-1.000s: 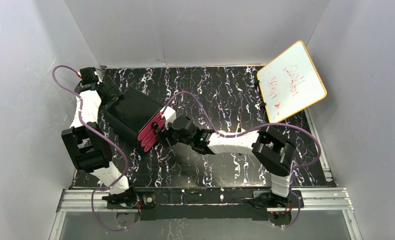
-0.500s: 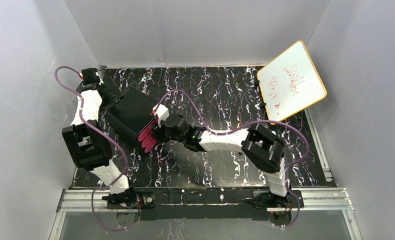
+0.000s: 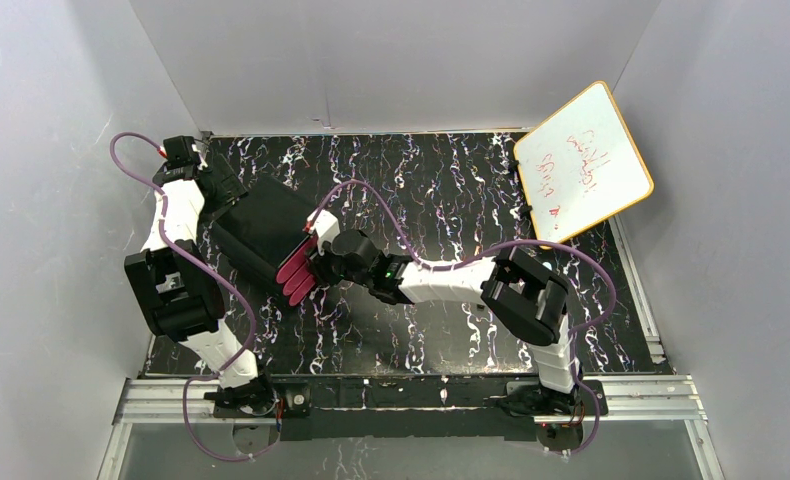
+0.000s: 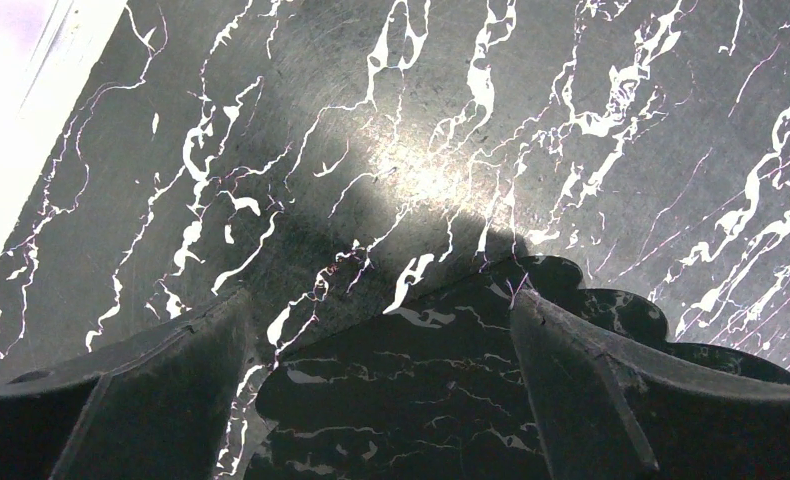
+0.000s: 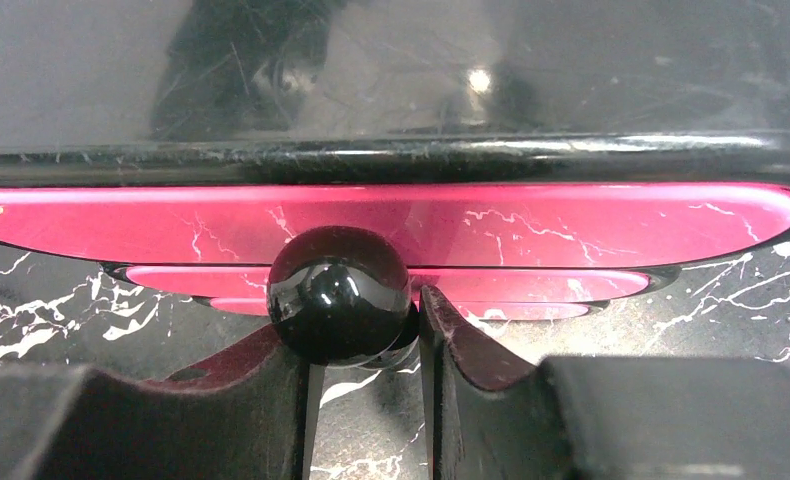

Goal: Organize the makeup

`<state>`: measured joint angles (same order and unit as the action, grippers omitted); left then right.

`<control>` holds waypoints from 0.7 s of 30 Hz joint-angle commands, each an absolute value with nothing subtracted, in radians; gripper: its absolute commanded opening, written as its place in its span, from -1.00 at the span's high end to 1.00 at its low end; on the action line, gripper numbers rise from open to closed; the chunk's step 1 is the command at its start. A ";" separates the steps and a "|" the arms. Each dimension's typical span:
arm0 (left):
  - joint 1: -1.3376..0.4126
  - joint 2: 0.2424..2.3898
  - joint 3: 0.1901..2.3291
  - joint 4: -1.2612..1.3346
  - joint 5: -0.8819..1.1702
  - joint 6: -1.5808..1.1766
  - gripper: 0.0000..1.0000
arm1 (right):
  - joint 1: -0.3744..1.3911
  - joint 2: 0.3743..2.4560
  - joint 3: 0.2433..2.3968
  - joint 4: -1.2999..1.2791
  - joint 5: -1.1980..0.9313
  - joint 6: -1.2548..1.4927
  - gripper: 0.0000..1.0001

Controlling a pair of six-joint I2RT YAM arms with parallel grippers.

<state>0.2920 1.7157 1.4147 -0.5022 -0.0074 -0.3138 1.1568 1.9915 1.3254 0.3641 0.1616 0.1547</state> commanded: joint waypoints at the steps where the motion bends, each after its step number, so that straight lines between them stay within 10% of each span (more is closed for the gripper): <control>1: 0.275 1.712 1.418 -0.581 0.014 -0.282 -0.97 | 1.161 1.973 1.294 0.395 0.172 0.160 0.31; 21: 0.272 1.728 1.432 -0.587 0.014 -0.277 -0.97 | 1.164 1.628 0.977 0.293 0.225 0.154 0.30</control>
